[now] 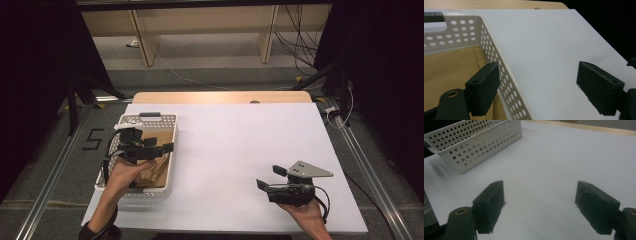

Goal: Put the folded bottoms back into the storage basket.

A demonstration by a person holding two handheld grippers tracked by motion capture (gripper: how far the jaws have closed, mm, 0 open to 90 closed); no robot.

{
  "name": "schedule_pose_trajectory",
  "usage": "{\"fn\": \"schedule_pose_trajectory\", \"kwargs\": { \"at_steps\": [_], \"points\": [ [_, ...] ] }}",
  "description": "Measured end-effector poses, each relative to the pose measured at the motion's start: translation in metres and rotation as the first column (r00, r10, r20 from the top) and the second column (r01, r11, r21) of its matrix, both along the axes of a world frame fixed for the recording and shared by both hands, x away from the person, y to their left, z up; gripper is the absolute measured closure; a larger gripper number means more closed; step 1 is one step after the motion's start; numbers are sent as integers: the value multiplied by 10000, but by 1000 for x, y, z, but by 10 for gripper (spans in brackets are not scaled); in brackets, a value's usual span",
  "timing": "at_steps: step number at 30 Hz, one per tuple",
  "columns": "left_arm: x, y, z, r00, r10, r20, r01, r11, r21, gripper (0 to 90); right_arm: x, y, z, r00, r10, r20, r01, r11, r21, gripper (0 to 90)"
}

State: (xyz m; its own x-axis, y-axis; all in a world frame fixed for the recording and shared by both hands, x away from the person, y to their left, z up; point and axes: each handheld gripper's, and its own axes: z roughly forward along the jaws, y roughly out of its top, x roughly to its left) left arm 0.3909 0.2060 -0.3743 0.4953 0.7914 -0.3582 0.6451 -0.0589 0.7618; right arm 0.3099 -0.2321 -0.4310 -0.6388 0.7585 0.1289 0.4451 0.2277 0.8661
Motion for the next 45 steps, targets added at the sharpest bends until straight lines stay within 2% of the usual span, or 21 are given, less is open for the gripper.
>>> {"fn": "schedule_pose_trajectory", "kwargs": {
  "at_steps": [15,24,30,34,37,45],
  "points": [
    [-15,-21,-13,9971,-22,757,60,9988,-495,189,0,0,0,10000,30,-2,-30,10000,90,245],
    [-23,-38,-23,9950,-398,915,437,9982,-414,189,-1,1,1,10000,57,54,-58,9998,195,245],
    [-32,-49,-30,9903,-805,1129,846,9959,-325,184,-2,1,1,9999,63,99,-65,9998,181,245],
    [-39,-55,-35,9858,-899,1418,963,9946,-389,184,-3,1,1,9998,43,185,-48,9997,250,239],
    [-42,-59,-38,9824,-1057,1538,1116,9933,-303,184,-3,1,2,9998,24,219,-31,9995,300,236],
    [-55,-66,-43,9772,-1191,1758,1294,9904,-481,184,-4,1,3,9992,19,400,-37,9990,437,220]
  ]
}}
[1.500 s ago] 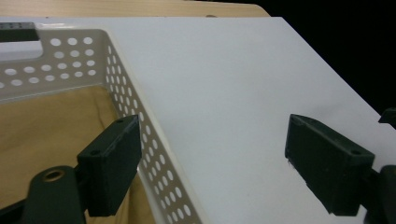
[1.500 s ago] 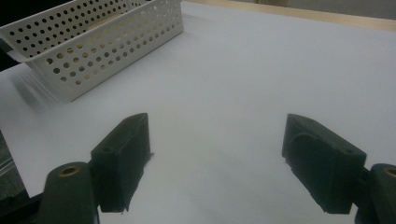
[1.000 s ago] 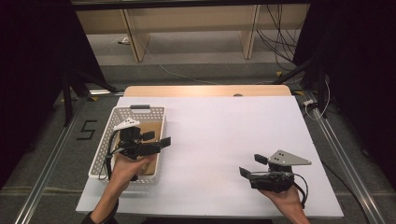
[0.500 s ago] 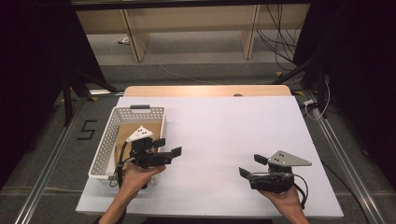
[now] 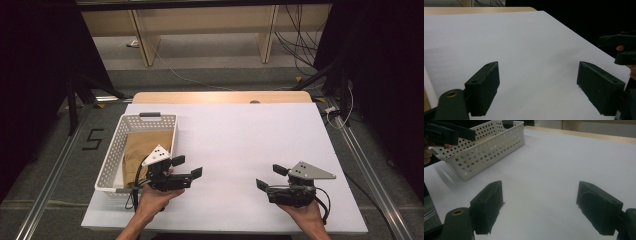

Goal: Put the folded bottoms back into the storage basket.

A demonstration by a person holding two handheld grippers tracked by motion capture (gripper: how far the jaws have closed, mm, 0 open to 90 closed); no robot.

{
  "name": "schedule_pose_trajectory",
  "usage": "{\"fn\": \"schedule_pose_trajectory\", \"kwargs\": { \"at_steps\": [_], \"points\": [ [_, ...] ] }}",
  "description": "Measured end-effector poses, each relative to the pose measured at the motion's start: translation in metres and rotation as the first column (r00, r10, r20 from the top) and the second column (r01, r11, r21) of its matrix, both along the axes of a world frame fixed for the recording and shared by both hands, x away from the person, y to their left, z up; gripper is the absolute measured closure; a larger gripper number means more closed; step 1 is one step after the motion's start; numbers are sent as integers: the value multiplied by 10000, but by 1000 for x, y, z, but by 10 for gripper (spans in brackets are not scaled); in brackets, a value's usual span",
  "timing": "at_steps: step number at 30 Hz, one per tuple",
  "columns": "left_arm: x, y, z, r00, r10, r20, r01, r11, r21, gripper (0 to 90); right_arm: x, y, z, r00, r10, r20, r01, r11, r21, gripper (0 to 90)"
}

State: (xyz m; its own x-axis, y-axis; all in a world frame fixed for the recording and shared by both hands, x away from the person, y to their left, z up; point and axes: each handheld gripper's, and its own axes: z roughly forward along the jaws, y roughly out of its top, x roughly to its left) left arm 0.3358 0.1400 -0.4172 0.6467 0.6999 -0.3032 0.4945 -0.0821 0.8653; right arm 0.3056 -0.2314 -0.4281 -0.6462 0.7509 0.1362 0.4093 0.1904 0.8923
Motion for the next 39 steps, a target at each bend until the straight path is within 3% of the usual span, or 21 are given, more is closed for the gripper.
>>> {"fn": "schedule_pose_trajectory", "kwargs": {
  "at_steps": [14,39],
  "points": [
    [-13,-9,-12,9988,-374,318,364,9988,336,180,-2,-2,3,9993,-136,341,127,9996,266,199],
    [-16,-5,-17,9984,-185,526,184,9998,25,173,-3,-2,3,9986,-84,526,69,9996,288,197]
  ]
}}
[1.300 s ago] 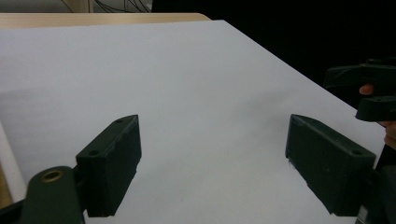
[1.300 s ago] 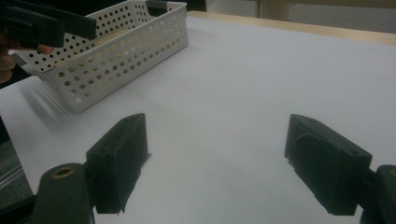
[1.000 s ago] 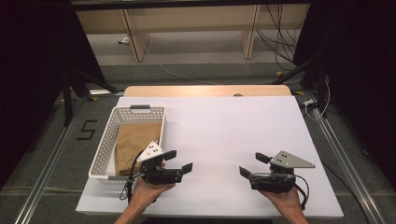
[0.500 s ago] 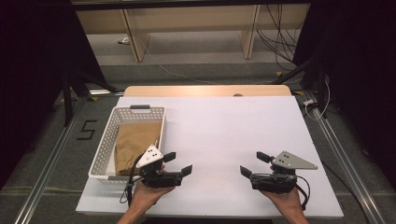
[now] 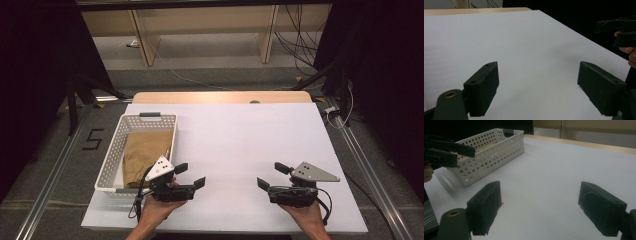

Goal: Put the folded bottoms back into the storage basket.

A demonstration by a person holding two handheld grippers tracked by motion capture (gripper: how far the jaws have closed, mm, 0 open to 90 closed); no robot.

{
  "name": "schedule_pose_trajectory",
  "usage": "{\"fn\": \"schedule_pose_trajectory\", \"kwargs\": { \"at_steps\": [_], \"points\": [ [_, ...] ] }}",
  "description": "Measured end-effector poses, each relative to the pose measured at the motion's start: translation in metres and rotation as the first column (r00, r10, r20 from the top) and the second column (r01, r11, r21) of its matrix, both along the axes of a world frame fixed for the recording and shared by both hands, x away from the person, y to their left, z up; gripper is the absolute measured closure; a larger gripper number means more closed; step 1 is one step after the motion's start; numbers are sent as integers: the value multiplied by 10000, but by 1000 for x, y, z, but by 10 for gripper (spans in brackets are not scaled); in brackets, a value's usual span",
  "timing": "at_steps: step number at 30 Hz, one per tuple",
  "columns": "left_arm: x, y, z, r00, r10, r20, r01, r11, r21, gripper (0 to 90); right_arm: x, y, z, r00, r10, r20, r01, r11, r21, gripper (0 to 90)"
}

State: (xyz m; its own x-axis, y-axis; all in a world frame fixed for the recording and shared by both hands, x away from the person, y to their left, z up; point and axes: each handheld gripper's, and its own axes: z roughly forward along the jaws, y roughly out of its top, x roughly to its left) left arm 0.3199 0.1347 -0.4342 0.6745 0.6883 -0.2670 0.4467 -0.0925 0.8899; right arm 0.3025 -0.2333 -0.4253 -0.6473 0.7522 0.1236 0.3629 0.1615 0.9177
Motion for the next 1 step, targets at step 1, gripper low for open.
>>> {"fn": "schedule_pose_trajectory", "kwargs": {
  "at_steps": [1],
  "points": [
    [0,0,0,10000,-22,1,22,10000,9,173,0,0,0,10000,3,2,-3,10000,0,196]
  ]
}}
